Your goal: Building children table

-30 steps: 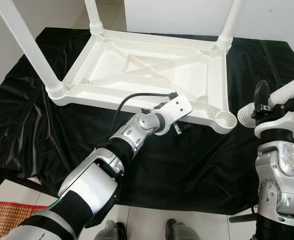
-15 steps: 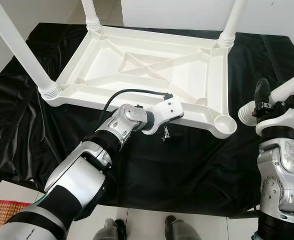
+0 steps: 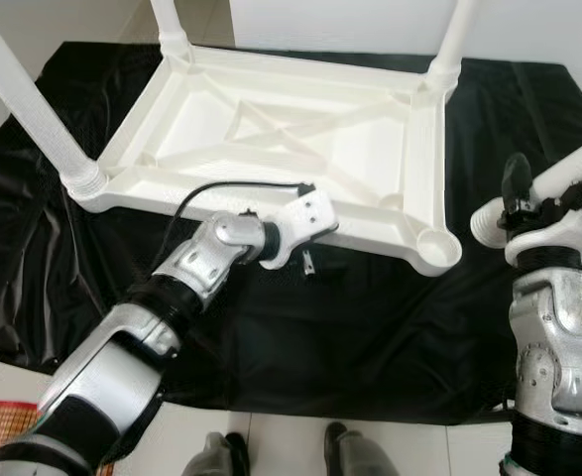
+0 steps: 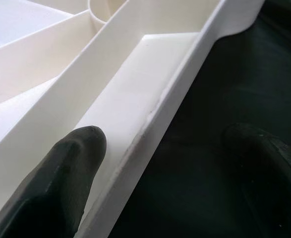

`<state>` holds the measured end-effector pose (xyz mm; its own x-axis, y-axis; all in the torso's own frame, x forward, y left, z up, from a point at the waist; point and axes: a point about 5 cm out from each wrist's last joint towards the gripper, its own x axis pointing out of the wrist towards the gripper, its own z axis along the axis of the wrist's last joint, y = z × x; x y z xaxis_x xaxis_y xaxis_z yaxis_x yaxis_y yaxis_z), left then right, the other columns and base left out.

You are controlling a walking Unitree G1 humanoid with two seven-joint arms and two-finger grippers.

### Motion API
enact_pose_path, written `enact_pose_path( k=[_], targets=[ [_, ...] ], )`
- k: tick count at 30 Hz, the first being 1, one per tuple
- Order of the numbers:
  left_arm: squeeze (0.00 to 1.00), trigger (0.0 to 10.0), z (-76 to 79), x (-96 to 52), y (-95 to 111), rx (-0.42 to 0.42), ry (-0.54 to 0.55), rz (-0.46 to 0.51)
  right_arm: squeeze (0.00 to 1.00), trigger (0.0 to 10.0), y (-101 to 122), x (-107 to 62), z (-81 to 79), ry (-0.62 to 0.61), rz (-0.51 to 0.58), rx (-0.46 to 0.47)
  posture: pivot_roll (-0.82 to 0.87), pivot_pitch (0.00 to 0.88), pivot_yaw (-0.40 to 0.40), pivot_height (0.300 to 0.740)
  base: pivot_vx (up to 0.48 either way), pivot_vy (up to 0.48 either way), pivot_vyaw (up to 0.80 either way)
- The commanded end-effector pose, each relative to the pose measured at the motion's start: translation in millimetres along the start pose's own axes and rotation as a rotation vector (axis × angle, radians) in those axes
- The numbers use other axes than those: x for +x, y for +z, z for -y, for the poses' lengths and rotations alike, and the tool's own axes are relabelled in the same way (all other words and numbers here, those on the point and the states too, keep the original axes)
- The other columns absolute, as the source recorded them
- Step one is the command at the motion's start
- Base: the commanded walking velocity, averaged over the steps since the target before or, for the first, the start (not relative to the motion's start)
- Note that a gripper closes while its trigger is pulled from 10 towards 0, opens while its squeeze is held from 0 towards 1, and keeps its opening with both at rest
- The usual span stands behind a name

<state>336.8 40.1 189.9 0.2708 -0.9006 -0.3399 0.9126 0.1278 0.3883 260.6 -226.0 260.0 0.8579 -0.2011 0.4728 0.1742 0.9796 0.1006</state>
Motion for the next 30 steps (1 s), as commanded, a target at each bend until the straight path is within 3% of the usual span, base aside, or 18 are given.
enact_pose_path(
  k=[1,13,16,21,28,29,30],
  targets=[
    [0.00,10.0,31.2,-5.0,-3.3,-0.015,-0.443,-0.011,0.00,10.0,1.4,0.7,-0.2,0.005,0.016,0.009,-0.10,0.219,0.057,0.740,0.000,0.000,0.00],
    [0.00,10.0,57.1,-23.9,-6.1,-0.017,-0.493,-0.023,0.00,10.0,-0.7,10.1,-4.9,0.041,0.019,0.021,-0.08,0.202,0.039,0.740,0.000,0.000,0.00],
    [0.00,10.0,51.6,-19.9,-4.9,-0.013,-0.406,-0.021,0.00,10.0,-3.8,10.9,-7.3,0.054,0.005,0.025,-0.08,0.198,0.036,0.740,0.000,0.000,0.00],
    [0.00,10.0,28.1,-12.9,9.1,-0.059,-0.195,0.008,0.00,10.0,-12.7,13.3,-14.5,0.091,-0.047,0.026,-0.07,0.190,0.022,0.740,0.000,0.000,0.00],
    [0.00,10.0,13.2,-15.6,26.4,-0.082,-0.100,0.090,0.00,10.0,-20.9,14.7,-20.3,0.123,-0.097,0.017,-0.06,0.188,0.014,0.740,0.000,0.000,0.00],
    [1.00,10.0,6.4,-17.8,33.9,-0.112,-0.057,0.130,0.00,10.0,-23.8,14.9,-23.3,0.136,-0.115,0.015,-0.05,0.188,0.009,0.740,0.000,0.000,0.00],
    [1.00,10.0,0.7,-20.3,40.3,-0.138,-0.021,0.169,0.00,10.0,-26.7,14.8,-26.2,0.148,-0.134,0.018,-0.05,0.186,0.004,0.740,0.000,0.000,0.00]
  ],
)
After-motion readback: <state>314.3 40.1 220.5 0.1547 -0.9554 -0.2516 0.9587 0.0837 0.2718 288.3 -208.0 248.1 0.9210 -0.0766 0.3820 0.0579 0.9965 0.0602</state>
